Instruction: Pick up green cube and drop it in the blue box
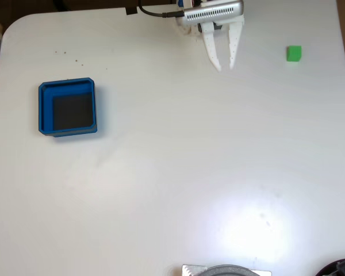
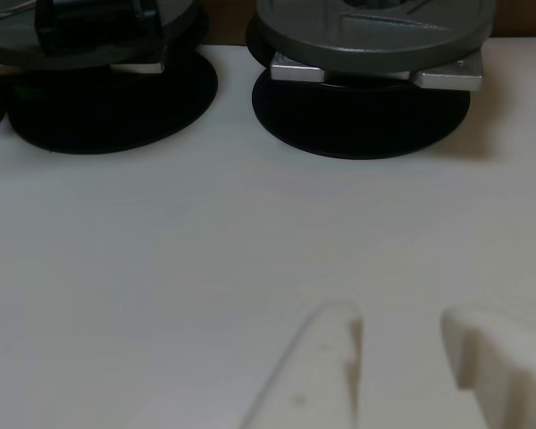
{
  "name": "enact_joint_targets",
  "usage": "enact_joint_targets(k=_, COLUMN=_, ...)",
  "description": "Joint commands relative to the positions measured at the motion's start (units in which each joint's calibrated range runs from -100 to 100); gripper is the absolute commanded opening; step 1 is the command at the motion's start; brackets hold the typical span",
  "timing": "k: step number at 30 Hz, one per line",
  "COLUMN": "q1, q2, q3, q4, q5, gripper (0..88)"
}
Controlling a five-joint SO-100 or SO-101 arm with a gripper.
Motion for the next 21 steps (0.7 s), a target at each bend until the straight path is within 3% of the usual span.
enact_joint_targets(k=1, q1=0.0, q2=2.2, q3=-7.2, q4=-0.9, q5=-0.1, gripper=2.1)
enact_joint_targets(k=21, q1=-2.6, q2=4.7, q3=-8.2, q4=-0.6, q5=-0.1, gripper=2.1)
